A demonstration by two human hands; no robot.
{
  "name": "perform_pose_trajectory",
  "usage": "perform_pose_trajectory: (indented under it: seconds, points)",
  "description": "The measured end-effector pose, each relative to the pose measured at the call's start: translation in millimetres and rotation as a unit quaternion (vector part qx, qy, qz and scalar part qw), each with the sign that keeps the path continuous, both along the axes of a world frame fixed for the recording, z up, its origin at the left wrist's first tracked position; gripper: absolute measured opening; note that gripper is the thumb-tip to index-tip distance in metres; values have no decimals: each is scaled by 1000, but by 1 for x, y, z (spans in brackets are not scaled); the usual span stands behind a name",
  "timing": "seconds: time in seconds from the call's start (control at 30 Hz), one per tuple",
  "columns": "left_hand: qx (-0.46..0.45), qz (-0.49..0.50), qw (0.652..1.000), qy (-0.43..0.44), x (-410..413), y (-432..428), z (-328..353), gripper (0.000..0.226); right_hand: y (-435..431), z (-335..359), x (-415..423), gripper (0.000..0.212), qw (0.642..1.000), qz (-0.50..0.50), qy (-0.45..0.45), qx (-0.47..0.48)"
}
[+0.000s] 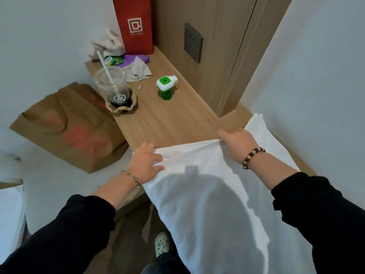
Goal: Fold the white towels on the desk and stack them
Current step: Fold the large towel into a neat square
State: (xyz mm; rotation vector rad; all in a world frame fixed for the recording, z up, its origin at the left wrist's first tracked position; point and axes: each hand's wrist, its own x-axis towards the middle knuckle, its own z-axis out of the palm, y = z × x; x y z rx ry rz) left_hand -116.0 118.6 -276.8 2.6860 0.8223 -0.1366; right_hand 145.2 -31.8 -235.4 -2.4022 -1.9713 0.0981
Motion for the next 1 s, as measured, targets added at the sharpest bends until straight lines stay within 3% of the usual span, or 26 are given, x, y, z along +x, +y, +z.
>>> perform_pose_trajectory:
  seconds: [0.13,0.23,0.33,0.4,0.47,0.5,0.6,0.63,0.7,0.73,0.8,0.87,1.0]
  points:
    - [-102,110,983,-109,-15,-10,4,15,4,2,-7,26,997,12,-71,-39]
    - [-202,116,970,-76,-14,-6,15,33,8,0,-9,22,992,11,-99,-72]
    - [-295,63,952,54,-9,9,28,42,12,-6,-8,17,990,1,-106,-94]
    - [-279,2,937,210,-10,24,39,49,14,-12,-7,16,989,1,-105,-105]
    - [-279,-20,919,279,-16,39,44,50,14,-20,-5,13,988,-3,-93,-124]
    - [-297,-1,920,256,-21,47,44,48,14,-24,-3,11,988,-6,-84,-132]
    - [-340,112,931,76,-29,59,35,44,17,-35,0,11,987,-20,-52,-151]
    - [-319,147,936,24,-29,60,30,46,19,-39,1,11,987,-26,-38,-156]
    - [-181,158,971,-7,-22,58,19,44,23,-44,2,13,987,-28,-25,-156]
    - [-76,129,988,21,-18,57,14,40,24,-46,3,14,988,-23,-21,-152]
    - [82,62,991,84,-10,57,5,32,23,-50,5,15,991,-19,-9,-135]
    - [120,44,986,111,-4,62,0,30,20,-53,6,14,992,-23,1,-121]
    - [95,50,990,93,-1,66,-16,23,21,-54,4,15,991,-35,0,-126]
